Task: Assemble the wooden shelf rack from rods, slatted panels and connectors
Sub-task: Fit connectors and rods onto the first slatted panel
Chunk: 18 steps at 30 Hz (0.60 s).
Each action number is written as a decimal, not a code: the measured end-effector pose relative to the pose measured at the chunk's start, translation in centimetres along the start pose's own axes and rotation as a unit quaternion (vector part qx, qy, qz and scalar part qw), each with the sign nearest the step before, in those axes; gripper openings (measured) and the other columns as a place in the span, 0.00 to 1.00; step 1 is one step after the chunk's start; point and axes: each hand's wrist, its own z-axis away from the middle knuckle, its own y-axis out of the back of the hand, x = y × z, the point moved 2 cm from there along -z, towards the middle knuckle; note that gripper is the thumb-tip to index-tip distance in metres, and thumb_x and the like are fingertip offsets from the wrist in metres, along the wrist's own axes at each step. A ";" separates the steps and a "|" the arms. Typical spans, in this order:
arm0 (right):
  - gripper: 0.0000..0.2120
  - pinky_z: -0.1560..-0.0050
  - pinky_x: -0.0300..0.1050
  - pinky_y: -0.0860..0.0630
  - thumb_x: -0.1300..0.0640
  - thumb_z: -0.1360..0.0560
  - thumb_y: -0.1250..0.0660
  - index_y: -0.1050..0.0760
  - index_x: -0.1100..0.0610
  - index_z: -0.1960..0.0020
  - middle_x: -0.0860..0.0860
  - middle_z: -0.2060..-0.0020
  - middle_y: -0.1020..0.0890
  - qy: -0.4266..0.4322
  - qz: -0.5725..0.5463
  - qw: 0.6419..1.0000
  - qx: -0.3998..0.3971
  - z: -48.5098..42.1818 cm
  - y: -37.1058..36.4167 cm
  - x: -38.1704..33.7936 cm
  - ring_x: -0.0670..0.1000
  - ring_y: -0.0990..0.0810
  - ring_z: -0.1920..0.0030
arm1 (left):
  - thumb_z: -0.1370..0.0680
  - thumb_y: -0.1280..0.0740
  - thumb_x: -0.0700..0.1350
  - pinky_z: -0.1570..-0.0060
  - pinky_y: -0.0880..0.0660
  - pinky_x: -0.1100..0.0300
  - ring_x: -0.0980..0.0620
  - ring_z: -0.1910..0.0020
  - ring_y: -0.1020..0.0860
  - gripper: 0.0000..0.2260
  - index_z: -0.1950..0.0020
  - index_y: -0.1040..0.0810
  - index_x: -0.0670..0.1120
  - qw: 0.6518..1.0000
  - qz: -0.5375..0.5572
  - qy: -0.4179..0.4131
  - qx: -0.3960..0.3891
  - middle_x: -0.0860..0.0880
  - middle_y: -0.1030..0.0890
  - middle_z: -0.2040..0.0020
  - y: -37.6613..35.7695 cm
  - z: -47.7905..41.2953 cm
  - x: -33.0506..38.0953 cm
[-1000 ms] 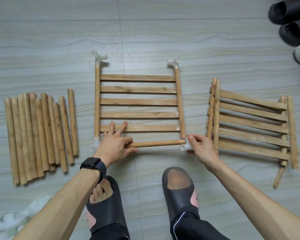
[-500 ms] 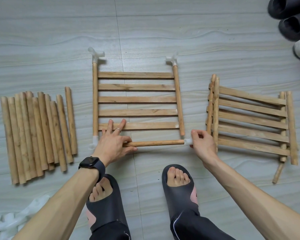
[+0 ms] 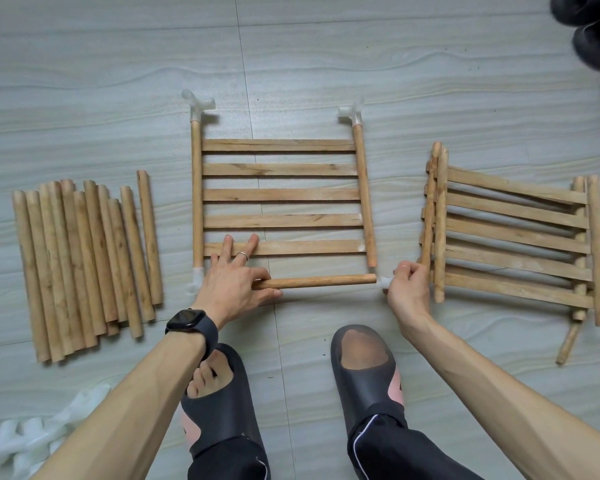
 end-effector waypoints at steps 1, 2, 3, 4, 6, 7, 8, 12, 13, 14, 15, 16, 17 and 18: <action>0.12 0.44 0.45 0.33 0.54 0.14 0.47 0.30 0.60 0.39 0.55 0.44 0.22 -0.001 -0.007 1.000 0.004 -0.3 0.2 -0.1 0.55 0.25 0.43 | 0.24 0.42 0.73 0.23 0.49 0.36 0.35 0.20 0.59 0.24 0.38 0.20 0.62 1.000 -0.004 0.000 -0.001 0.51 0.56 0.17 0.0 0.0 0.0; 0.12 0.45 0.44 0.33 0.54 0.14 0.47 0.30 0.59 0.39 0.54 0.45 0.22 0.007 -0.006 1.000 -0.001 -0.3 0.3 -0.3 0.54 0.25 0.44 | 0.24 0.42 0.73 0.23 0.49 0.36 0.35 0.20 0.59 0.24 0.38 0.20 0.62 1.000 -0.008 0.000 0.000 0.51 0.56 0.17 0.0 0.0 0.0; 0.11 0.45 0.44 0.34 0.54 0.14 0.47 0.30 0.58 0.40 0.52 0.46 0.23 0.018 -0.001 1.000 -0.013 -0.3 0.2 -0.5 0.53 0.26 0.45 | 0.24 0.42 0.73 0.23 0.49 0.36 0.35 0.20 0.59 0.24 0.38 0.20 0.62 1.000 -0.012 0.000 0.001 0.50 0.56 0.17 0.0 0.0 0.0; 0.09 0.46 0.43 0.35 0.53 0.14 0.48 0.31 0.56 0.40 0.50 0.47 0.23 0.028 0.006 0.999 -0.031 -0.1 0.0 -0.7 0.52 0.26 0.45 | 0.24 0.43 0.73 0.23 0.49 0.36 0.35 0.20 0.59 0.25 0.37 0.21 0.62 1.000 -0.016 0.000 0.002 0.50 0.56 0.17 0.0 0.0 0.1; 0.08 0.45 0.43 0.35 0.52 0.14 0.48 0.33 0.53 0.40 0.50 0.46 0.23 0.051 0.026 0.996 -0.064 0.3 -0.4 -0.9 0.51 0.26 0.45 | 0.24 0.43 0.73 0.23 0.50 0.36 0.34 0.20 0.60 0.25 0.37 0.21 0.62 1.000 -0.025 0.000 0.002 0.50 0.58 0.17 -0.1 0.1 0.1; 0.07 0.45 0.43 0.35 0.52 0.14 0.48 0.33 0.52 0.40 0.50 0.45 0.23 0.069 0.040 0.994 -0.073 0.4 -0.5 -1.1 0.51 0.26 0.45 | 0.24 0.43 0.73 0.23 0.50 0.36 0.34 0.20 0.60 0.25 0.37 0.21 0.62 1.000 -0.025 0.000 0.002 0.51 0.58 0.17 -0.2 0.1 0.2; 0.07 0.45 0.43 0.35 0.52 0.14 0.48 0.33 0.52 0.41 0.51 0.45 0.23 0.089 0.053 0.992 -0.076 0.5 -0.6 -1.3 0.51 0.26 0.45 | 0.24 0.43 0.73 0.23 0.51 0.36 0.35 0.20 0.60 0.25 0.37 0.21 0.62 1.000 -0.023 0.000 0.003 0.51 0.58 0.17 -0.2 0.2 0.2; 0.07 0.46 0.45 0.34 0.52 0.14 0.48 0.33 0.52 0.41 0.52 0.45 0.23 0.118 0.072 0.988 -0.070 0.5 -0.8 -1.2 0.52 0.26 0.46 | 0.24 0.45 0.73 0.23 0.51 0.35 0.35 0.20 0.61 0.25 0.37 0.21 0.62 1.000 -0.021 0.002 0.001 0.51 0.58 0.17 -0.3 0.1 0.1; 0.07 0.46 0.47 0.32 0.52 0.14 0.48 0.33 0.52 0.41 0.52 0.46 0.22 0.092 0.057 0.991 -0.072 0.4 -0.9 -1.0 0.52 0.25 0.46 | 0.24 0.46 0.74 0.23 0.51 0.35 0.35 0.20 0.61 0.26 0.37 0.21 0.62 1.000 -0.017 0.004 0.001 0.51 0.58 0.17 -0.3 0.1 0.1; 0.07 0.44 0.50 0.28 0.52 0.14 0.48 0.33 0.52 0.41 0.52 0.46 0.22 0.051 0.031 0.995 -0.078 0.3 -1.0 -0.7 0.52 0.24 0.46 | 0.25 0.46 0.74 0.23 0.52 0.35 0.36 0.20 0.61 0.27 0.37 0.20 0.62 1.000 -0.012 0.005 0.003 0.51 0.57 0.17 -0.3 0.1 0.1; 0.07 0.41 0.54 0.25 0.53 0.14 0.48 0.33 0.53 0.41 0.53 0.45 0.22 0.003 -0.005 0.997 -0.083 0.2 -1.1 -0.4 0.54 0.23 0.45 | 0.25 0.47 0.74 0.23 0.52 0.35 0.36 0.20 0.61 0.27 0.38 0.20 0.62 1.000 -0.007 0.006 0.004 0.51 0.57 0.17 -0.3 0.1 0.1; 0.07 0.39 0.56 0.23 0.54 0.14 0.47 0.32 0.54 0.41 0.54 0.45 0.22 -0.045 -0.047 0.994 -0.089 0.1 -1.3 -0.2 0.55 0.23 0.44 | 0.25 0.47 0.74 0.23 0.53 0.34 0.36 0.20 0.61 0.27 0.38 0.20 0.61 1.000 -0.004 0.005 0.006 0.51 0.57 0.17 -0.3 0.1 0.2; 0.08 0.41 0.56 0.21 0.55 0.13 0.47 0.32 0.56 0.41 0.55 0.45 0.22 -0.081 -0.089 0.988 -0.097 0.1 -1.4 -0.2 0.55 0.22 0.45 | 0.25 0.47 0.74 0.23 0.53 0.34 0.35 0.20 0.61 0.27 0.38 0.20 0.61 1.000 -0.002 0.005 0.007 0.51 0.57 0.17 -0.3 0.1 0.2; 0.09 0.45 0.53 0.19 0.56 0.13 0.47 0.31 0.58 0.40 0.56 0.46 0.23 -0.102 -0.128 0.980 -0.109 0.2 -1.5 -0.2 0.54 0.22 0.46 | 0.24 0.47 0.73 0.23 0.53 0.33 0.35 0.20 0.62 0.27 0.39 0.20 0.60 1.000 -0.002 0.005 0.007 0.51 0.57 0.17 -0.4 0.1 0.2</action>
